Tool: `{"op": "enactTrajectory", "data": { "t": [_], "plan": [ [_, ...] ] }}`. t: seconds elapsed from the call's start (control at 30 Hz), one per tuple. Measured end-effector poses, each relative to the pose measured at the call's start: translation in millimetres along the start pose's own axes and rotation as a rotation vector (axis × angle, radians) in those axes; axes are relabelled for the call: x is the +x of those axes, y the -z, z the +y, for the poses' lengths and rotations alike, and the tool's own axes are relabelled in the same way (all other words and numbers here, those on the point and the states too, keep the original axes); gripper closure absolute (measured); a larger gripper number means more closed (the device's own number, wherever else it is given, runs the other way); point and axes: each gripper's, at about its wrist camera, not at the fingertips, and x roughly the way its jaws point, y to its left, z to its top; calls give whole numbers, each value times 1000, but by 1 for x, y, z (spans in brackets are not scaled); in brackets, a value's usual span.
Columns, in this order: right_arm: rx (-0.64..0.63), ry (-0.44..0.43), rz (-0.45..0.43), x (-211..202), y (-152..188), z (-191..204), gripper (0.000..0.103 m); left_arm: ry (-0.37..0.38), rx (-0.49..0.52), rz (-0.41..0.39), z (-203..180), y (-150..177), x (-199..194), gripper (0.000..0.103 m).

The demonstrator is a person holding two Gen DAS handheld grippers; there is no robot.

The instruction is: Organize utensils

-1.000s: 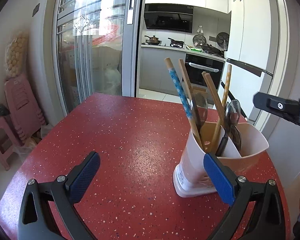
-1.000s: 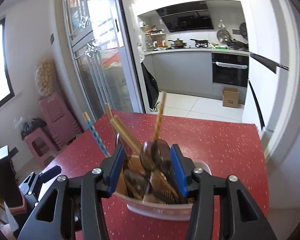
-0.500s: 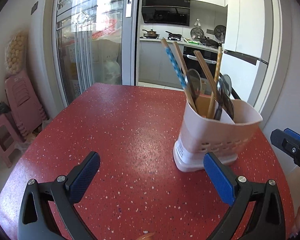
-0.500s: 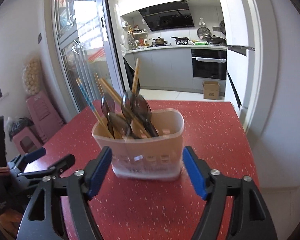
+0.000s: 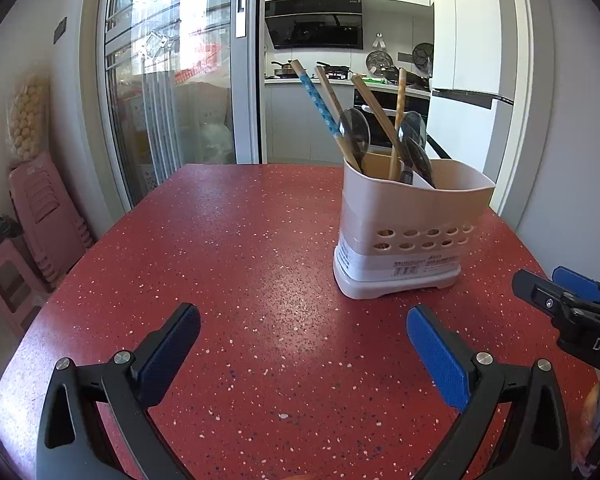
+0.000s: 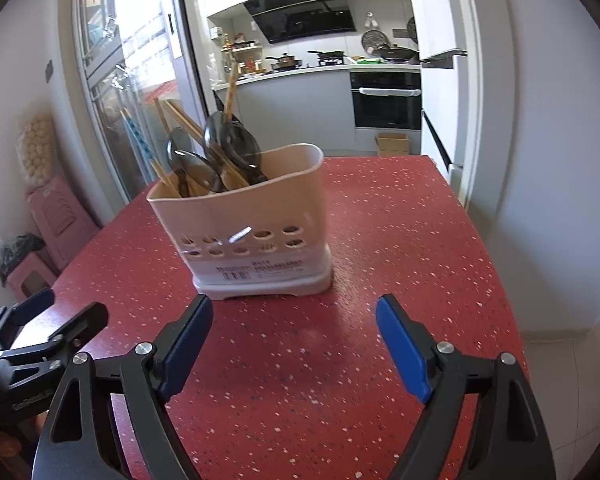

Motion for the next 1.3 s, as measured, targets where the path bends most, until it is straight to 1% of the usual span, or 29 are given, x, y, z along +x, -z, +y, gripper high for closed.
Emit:
{"op": "enactTrajectory", "data": {
  "t": [0.2, 0.23, 0.27, 0.3, 0.4, 0.5, 0.67, 0.9, 1.13, 1.3],
  "plan": [
    [8, 38, -21, -6, 11, -8, 17, 7, -22, -5, -3, 4, -5, 0],
    [8, 43, -26, -7, 11, -9, 15, 8, -24, -7, -5, 4, -6, 0],
    [7, 48, -32, -8, 12, -10, 10, 8, -23, -9, -6, 5, -7, 0],
    [6, 51, -36, -9, 13, -11, 0, 6, -21, -13, -7, 6, -8, 0],
    [8, 54, -71, -16, 16, -13, 0, 8, -13, -17, -11, 9, -12, 0],
    [1, 76, -101, -22, 17, -12, 0, 10, -16, -17, -14, 11, -15, 0],
    [2, 87, -105, -26, 19, -13, 0, 10, -28, -19, -14, 13, -22, 0],
    [-13, 117, -129, -33, 23, -12, 0, -9, -58, -32, -10, 18, -29, 0],
    [-23, 139, -143, -39, 29, -11, 0, -31, -15, -76, -16, 24, -34, 0],
    [-32, 144, -150, -42, 33, -9, 0, -33, -36, -64, -16, 28, -34, 0]
  ]
}}
